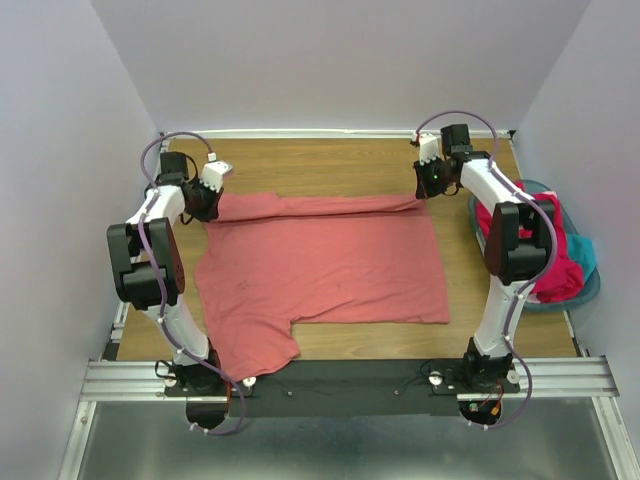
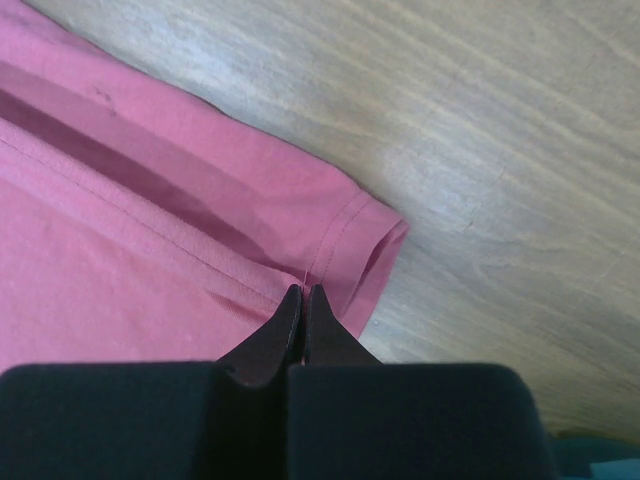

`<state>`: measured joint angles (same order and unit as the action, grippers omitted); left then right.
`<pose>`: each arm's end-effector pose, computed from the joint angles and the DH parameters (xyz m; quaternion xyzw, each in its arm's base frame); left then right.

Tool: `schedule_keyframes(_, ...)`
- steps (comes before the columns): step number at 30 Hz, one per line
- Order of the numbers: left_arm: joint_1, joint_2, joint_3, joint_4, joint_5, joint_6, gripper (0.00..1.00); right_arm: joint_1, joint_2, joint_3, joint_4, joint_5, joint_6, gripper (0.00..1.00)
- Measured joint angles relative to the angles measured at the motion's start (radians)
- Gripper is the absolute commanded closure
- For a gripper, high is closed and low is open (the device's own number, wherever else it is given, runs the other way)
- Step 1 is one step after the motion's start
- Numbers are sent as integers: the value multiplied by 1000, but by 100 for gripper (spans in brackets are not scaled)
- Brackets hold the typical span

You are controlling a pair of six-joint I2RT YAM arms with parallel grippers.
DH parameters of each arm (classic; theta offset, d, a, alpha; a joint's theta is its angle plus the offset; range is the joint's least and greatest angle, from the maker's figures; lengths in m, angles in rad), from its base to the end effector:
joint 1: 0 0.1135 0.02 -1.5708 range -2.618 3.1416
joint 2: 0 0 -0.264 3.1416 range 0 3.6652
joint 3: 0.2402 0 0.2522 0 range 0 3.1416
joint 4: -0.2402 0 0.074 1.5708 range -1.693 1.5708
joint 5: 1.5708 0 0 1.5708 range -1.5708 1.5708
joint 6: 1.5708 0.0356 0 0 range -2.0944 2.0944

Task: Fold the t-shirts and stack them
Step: Fold the flattened tshirt in 1/3 of the way

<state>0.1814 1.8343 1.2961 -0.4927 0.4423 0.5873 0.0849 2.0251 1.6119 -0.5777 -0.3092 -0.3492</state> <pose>0.3809 0.0544 0.2033 0.2468 0.9092 -0.0984 0.3205 0.4409 0.0484 0.2170 -0.2469 0.9151 0.1090 0.2995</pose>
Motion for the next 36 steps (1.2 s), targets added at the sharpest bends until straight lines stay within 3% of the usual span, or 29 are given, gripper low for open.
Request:
schedule_keyframes(21, 0, -37, 8, -3, -23, -3, 100, 0, -85, -69, 0, -3, -5, 100)
schedule_keyframes(36, 0, -35, -107, 6, -45, 7, 100, 0, -91, -156, -2, -3, -27, 99)
